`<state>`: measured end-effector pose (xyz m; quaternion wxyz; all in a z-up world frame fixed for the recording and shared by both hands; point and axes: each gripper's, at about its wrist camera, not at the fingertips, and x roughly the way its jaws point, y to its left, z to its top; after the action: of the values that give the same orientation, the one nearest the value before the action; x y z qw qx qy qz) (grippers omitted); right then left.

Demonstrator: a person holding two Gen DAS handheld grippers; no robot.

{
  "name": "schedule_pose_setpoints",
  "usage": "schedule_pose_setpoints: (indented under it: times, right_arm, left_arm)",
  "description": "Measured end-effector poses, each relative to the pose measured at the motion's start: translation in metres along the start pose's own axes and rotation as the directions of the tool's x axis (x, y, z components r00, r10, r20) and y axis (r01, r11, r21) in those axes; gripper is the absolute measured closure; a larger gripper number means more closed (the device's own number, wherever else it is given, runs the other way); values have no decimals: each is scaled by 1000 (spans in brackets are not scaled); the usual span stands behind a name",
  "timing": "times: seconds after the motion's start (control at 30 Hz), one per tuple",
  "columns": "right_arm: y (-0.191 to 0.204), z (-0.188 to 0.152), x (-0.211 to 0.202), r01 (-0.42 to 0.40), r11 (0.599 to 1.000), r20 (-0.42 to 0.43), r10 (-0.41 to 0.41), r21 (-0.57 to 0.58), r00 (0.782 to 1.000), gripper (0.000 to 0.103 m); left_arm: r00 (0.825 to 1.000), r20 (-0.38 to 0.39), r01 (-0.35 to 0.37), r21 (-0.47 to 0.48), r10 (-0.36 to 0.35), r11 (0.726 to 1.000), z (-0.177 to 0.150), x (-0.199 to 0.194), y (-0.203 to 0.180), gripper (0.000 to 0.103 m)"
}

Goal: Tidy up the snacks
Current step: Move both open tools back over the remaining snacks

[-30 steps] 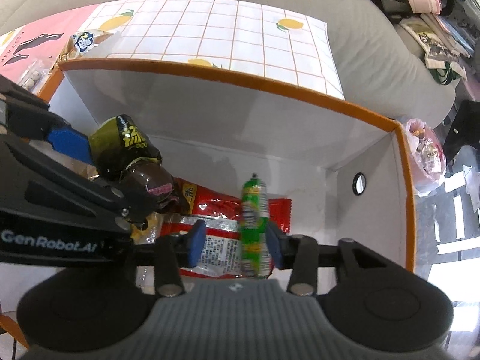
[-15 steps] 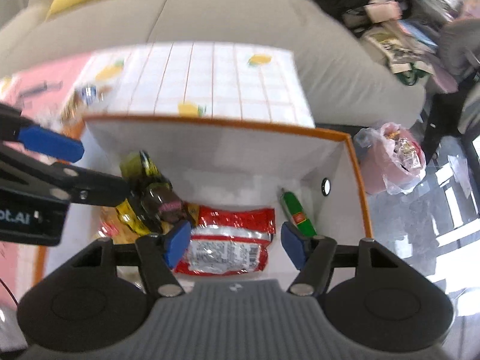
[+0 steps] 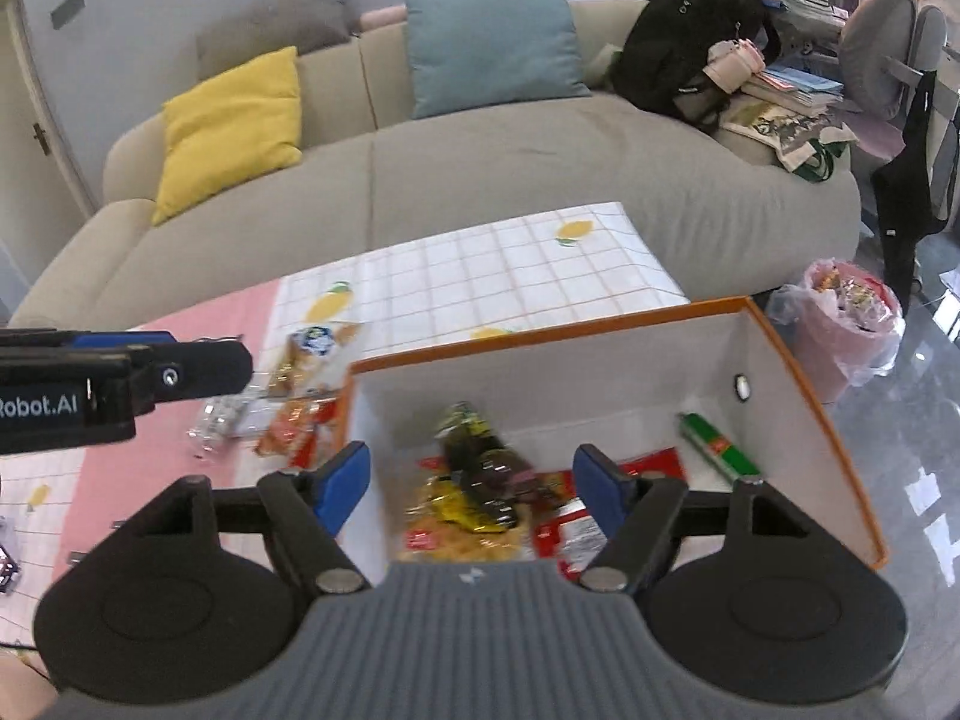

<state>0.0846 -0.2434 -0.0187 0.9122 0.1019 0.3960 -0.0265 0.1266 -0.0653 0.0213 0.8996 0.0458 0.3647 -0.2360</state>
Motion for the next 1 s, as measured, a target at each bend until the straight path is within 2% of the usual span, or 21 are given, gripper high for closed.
schedule_pose_setpoints:
  times: [0.2, 0.4, 0.73, 1.0]
  right_arm:
    - [35, -21, -2, 0, 999, 27, 1, -38, 1000, 29]
    - [68, -40, 4, -26, 995, 20, 28, -94, 999, 29]
    - [114, -54, 28, -71, 973, -10, 70, -222, 997, 30]
    - [142, -48, 62, -71, 948, -31, 64, -309, 997, 31]
  left_arm:
    - [995, 13, -94, -24, 95, 995, -27, -16, 32, 31]
    - [992, -11, -127, -94, 127, 987, -56, -21, 68, 31]
    - [989, -58, -143, -167, 135, 976, -95, -21, 120, 31]
    - [991, -69, -127, -204, 115, 971, -96, -8, 152, 31]
